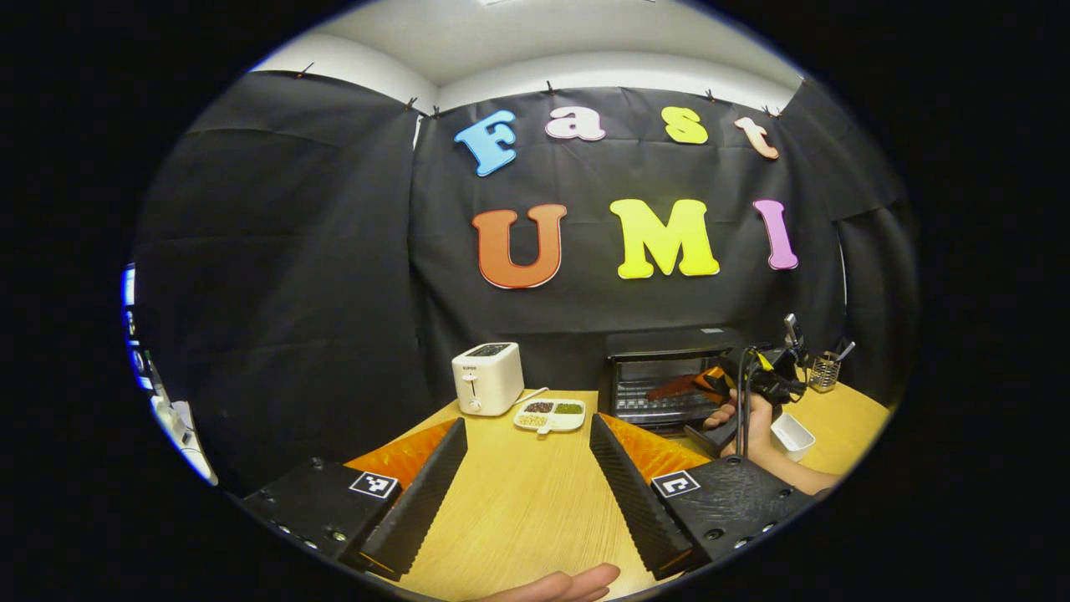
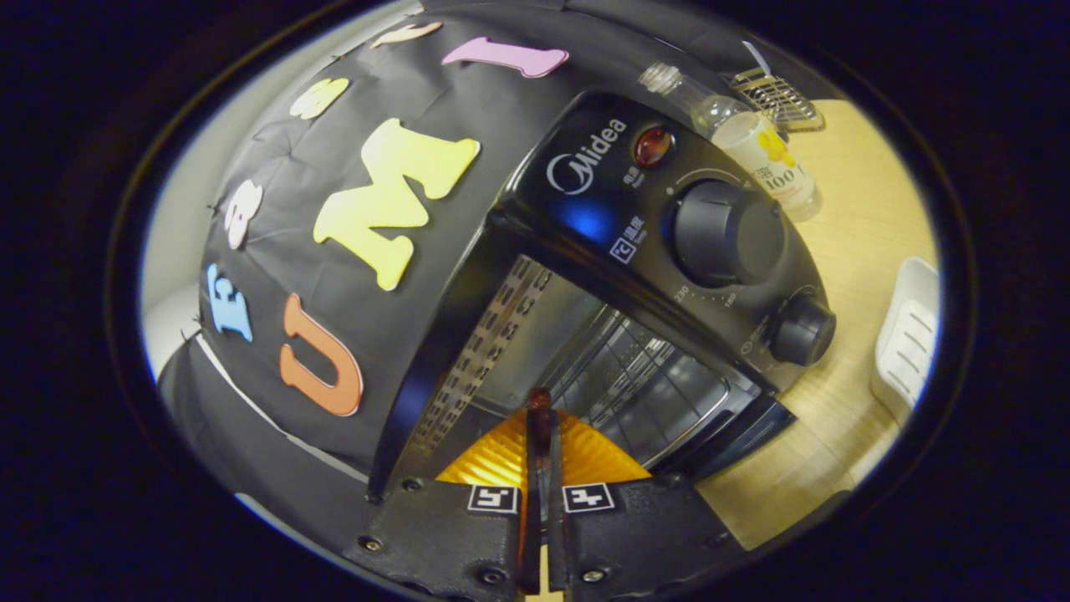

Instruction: Open the electric oven with the left hand, put the food in, and close the electric oven.

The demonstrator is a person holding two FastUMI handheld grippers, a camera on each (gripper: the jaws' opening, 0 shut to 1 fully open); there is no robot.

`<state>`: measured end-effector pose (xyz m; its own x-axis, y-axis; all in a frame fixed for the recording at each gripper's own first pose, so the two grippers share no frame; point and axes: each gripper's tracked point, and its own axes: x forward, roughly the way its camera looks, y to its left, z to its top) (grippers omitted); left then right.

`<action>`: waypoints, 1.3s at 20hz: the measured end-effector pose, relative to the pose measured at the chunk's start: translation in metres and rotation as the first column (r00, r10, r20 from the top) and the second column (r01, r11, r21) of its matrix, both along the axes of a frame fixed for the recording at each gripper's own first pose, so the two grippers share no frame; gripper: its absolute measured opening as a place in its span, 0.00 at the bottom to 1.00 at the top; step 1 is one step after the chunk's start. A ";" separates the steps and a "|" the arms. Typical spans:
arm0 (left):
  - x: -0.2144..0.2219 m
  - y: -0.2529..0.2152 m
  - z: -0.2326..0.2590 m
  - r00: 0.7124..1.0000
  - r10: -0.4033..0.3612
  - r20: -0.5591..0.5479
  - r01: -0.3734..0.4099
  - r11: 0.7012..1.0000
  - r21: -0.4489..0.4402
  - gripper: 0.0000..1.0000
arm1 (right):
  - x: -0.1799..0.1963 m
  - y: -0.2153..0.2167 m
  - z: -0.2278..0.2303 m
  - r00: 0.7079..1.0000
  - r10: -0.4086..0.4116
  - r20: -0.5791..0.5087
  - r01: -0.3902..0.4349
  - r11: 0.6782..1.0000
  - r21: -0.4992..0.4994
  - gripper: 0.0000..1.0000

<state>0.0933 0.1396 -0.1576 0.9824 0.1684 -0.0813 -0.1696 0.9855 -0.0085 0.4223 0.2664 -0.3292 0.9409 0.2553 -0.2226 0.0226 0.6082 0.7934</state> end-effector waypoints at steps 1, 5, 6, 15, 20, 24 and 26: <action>-0.001 0.000 -0.001 1.000 0.004 -0.003 -0.004 1.000 0.001 0.94 | 0.000 -0.001 -0.001 1.000 0.000 -0.004 -0.001 1.000 -0.022 0.07; -0.007 -0.001 0.001 1.000 0.002 -0.012 -0.002 1.000 0.009 0.95 | -0.004 -0.002 -0.007 1.000 0.002 0.010 -0.001 0.991 -0.135 0.10; -0.010 -0.002 0.002 1.000 -0.001 -0.010 0.001 1.000 0.013 0.95 | -0.004 -0.002 -0.008 1.000 0.005 0.015 -0.002 0.984 -0.177 0.10; -0.020 -0.014 0.005 0.999 -0.028 -0.028 0.028 1.000 0.004 0.95 | -0.017 -0.012 -0.008 0.999 0.026 0.045 -0.005 0.912 -0.409 0.31; -0.025 -0.016 0.008 0.999 -0.023 -0.040 0.023 1.000 -0.007 0.95 | -0.043 -0.015 0.007 0.997 0.067 0.048 -0.042 0.917 -0.397 0.71; -0.034 -0.027 0.009 0.997 -0.046 -0.056 0.043 0.998 -0.049 0.95 | -0.069 -0.024 0.013 0.993 0.103 0.050 -0.072 0.902 -0.425 0.90; -0.037 -0.034 0.012 0.997 -0.061 -0.053 0.058 0.997 -0.059 0.94 | -0.082 -0.030 0.017 0.990 0.125 0.060 -0.083 0.883 -0.461 0.92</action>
